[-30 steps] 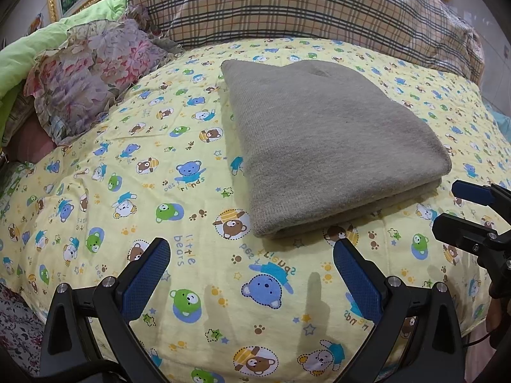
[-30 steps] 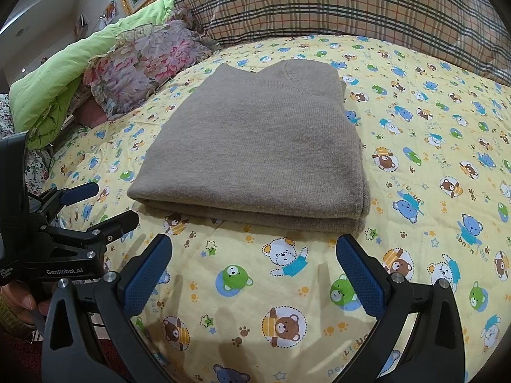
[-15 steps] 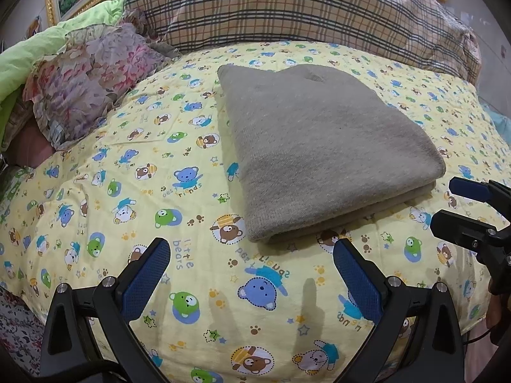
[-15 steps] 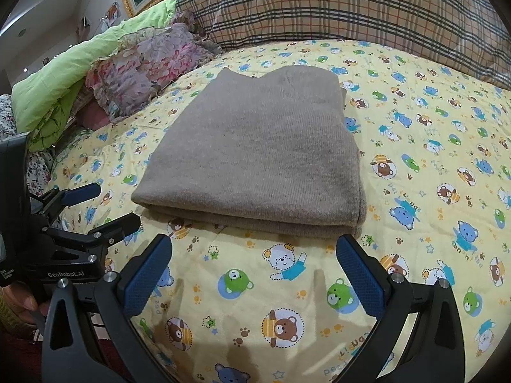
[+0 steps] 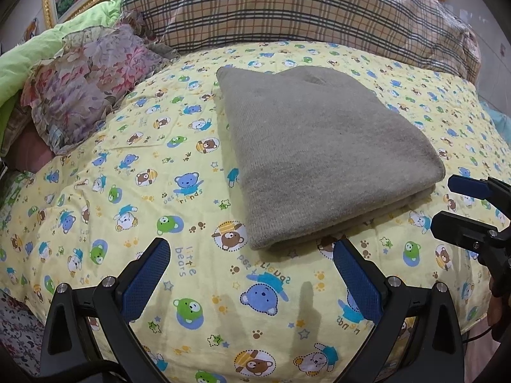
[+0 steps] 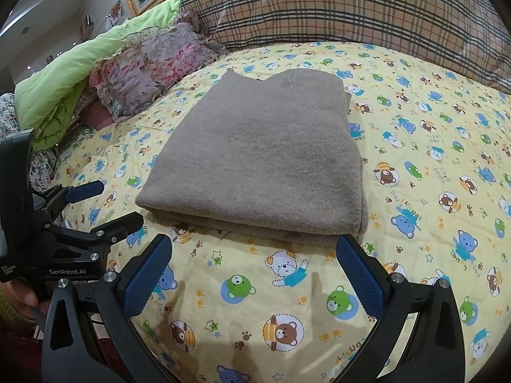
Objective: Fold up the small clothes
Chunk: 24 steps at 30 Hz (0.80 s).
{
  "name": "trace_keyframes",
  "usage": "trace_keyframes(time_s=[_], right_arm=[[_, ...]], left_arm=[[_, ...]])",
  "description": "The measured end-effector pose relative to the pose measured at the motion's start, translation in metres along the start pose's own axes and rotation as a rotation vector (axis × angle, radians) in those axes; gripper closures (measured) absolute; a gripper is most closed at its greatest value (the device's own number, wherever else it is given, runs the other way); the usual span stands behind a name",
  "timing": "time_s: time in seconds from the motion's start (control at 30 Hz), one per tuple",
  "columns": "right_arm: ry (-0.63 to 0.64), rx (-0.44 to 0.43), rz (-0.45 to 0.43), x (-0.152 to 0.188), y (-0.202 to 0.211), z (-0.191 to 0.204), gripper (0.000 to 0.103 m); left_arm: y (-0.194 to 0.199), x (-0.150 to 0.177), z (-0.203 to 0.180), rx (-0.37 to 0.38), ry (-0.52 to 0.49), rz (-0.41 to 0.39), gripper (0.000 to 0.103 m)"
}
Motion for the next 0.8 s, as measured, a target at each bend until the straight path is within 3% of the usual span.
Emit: trace_keyframes(time_s=[0.4, 0.8], right_arm=[[0.062, -0.027, 0.025, -0.025, -0.003, 0.004, 0.001], [0.070, -0.045, 0.036, -0.029, -0.009, 0.001, 0.001]], left_arm=[[0.000, -0.023, 0.002, -0.030, -0.049, -0.018, 0.001], [-0.007, -0.029, 0.005, -0.038, -0.044, -0.008, 0.001]])
Point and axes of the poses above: each gripper's, at about its wrist camera, not at the fingertips, and y roughly against the way its jaws point, z to its left, x to its underside, the point moved 3 cm from there along -y, roughly the way its jaws point, and after that the axes turned 5 degrees about x, right-handed, at the moved point
